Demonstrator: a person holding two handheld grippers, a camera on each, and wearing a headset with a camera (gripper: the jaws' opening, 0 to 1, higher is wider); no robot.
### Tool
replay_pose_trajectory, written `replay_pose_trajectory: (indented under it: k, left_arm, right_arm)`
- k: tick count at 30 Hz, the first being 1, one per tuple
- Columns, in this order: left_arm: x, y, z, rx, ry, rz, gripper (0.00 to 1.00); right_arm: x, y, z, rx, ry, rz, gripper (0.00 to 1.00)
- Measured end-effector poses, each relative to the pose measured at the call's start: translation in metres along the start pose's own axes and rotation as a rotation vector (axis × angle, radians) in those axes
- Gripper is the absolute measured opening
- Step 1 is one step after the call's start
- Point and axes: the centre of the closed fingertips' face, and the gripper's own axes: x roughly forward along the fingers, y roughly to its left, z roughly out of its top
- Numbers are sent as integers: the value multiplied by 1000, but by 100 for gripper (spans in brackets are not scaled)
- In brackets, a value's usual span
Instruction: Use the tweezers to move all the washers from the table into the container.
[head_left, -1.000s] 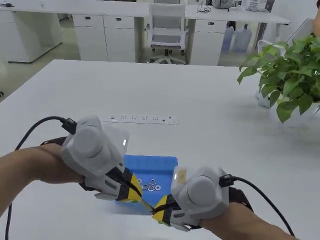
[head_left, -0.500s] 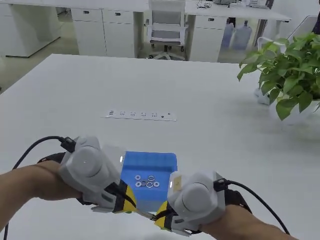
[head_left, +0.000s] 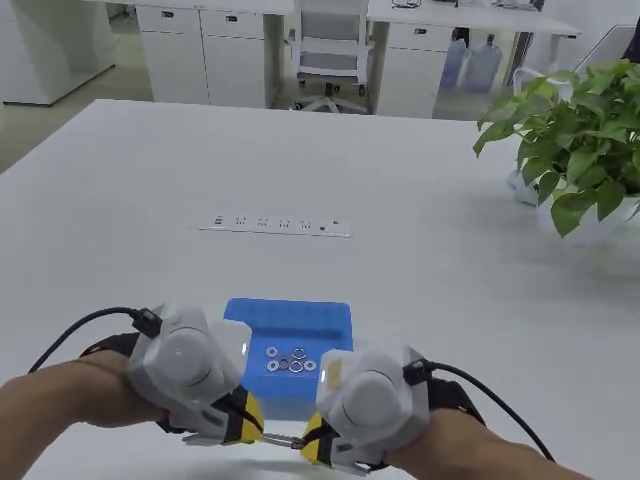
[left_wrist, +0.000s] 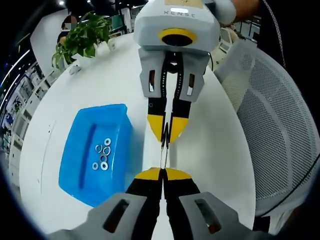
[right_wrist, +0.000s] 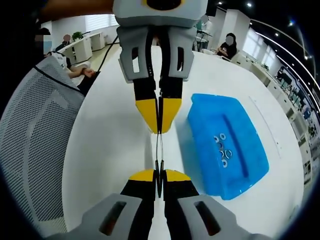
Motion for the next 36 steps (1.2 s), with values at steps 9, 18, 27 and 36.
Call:
replay_pose_trajectory:
  k: [9, 18, 27, 36]
  left_arm:
    - [6, 2, -15, -8, 35, 5, 4]
    - [6, -2, -21, -24, 43, -1, 4]
    - [-1, -1, -28, -44, 46, 18, 5]
    - [-7, -2, -33, -59, 49, 32, 8]
  right_arm:
    - [4, -1, -3, -18, 14, 13, 5]
    - [10, 2, -4, -30, 21, 39, 6]
    - [12, 3, -6, -71, 33, 45, 10]
    - [14, 4, -7, -89, 37, 50, 11]
